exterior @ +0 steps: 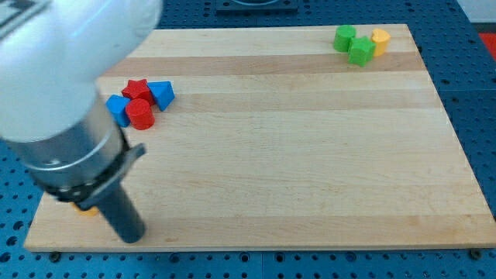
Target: Slide the hexagon into the green star
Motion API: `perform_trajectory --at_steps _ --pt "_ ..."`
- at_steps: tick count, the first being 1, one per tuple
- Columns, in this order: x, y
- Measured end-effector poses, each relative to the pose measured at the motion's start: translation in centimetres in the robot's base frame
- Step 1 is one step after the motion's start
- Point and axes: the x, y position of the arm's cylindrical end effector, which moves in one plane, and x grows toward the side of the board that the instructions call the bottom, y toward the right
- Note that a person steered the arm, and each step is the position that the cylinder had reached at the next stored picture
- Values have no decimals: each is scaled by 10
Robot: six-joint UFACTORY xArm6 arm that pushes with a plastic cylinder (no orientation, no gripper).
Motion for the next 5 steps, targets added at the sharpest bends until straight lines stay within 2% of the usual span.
perform_trajectory --at_steps 2,4,5 --pt "-6 -55" --pt "-45 -65" --pt "-45 -88"
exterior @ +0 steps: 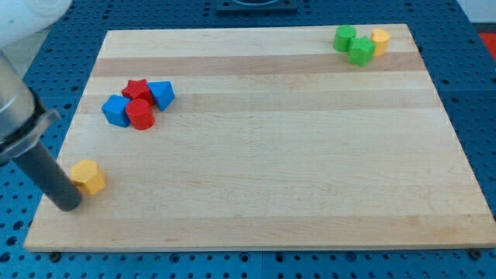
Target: Slide the hexagon into the green star
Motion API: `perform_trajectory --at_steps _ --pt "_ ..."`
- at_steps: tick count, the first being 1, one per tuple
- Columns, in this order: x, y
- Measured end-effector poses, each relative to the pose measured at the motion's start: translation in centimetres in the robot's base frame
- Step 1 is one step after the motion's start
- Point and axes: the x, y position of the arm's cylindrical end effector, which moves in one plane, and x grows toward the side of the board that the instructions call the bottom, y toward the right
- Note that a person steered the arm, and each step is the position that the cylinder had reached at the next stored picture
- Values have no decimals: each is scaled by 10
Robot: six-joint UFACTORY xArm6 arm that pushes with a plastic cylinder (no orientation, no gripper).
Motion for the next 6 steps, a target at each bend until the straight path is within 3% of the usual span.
perform_trajectory --at_steps 2,6 --pt "-15 -26" --pt "-29 79"
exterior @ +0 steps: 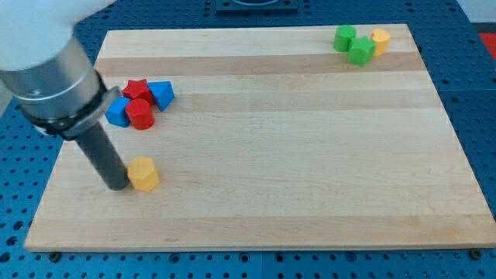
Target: Slide the hexagon into the green star
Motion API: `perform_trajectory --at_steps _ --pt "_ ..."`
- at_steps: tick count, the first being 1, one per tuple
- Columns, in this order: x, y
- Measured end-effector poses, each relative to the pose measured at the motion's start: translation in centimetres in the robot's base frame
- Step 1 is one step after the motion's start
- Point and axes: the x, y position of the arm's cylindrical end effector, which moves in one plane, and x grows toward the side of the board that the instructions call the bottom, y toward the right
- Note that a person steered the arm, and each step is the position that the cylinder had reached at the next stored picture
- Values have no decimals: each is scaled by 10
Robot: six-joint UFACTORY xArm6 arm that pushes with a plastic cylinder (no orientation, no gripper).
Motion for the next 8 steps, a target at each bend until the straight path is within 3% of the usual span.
perform_trajectory --at_steps 4,8 --pt "-1 85" --pt "-60 140"
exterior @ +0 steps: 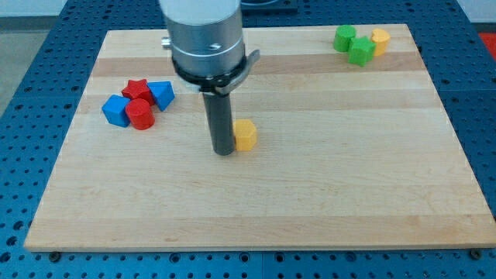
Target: Slide the hexagon into the green star
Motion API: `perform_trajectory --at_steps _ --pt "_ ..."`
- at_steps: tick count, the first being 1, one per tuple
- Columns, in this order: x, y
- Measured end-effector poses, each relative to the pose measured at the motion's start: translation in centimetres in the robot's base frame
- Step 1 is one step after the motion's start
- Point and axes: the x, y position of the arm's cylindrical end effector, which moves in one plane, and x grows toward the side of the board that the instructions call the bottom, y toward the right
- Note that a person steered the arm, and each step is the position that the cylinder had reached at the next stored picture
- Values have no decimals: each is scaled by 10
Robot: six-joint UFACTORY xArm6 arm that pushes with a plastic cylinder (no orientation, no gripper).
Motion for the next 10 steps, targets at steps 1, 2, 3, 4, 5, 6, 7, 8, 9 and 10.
perform_trajectory --at_steps 1,2,3,4,5,6,7,8,9,10 --pt "-11 17" --pt "-25 35" --pt "-40 52" --pt "-44 72" --pt "-46 93" --pt "-63 107" --pt "-85 111" --pt "-104 121" --pt "-111 141" --pt "-116 158"
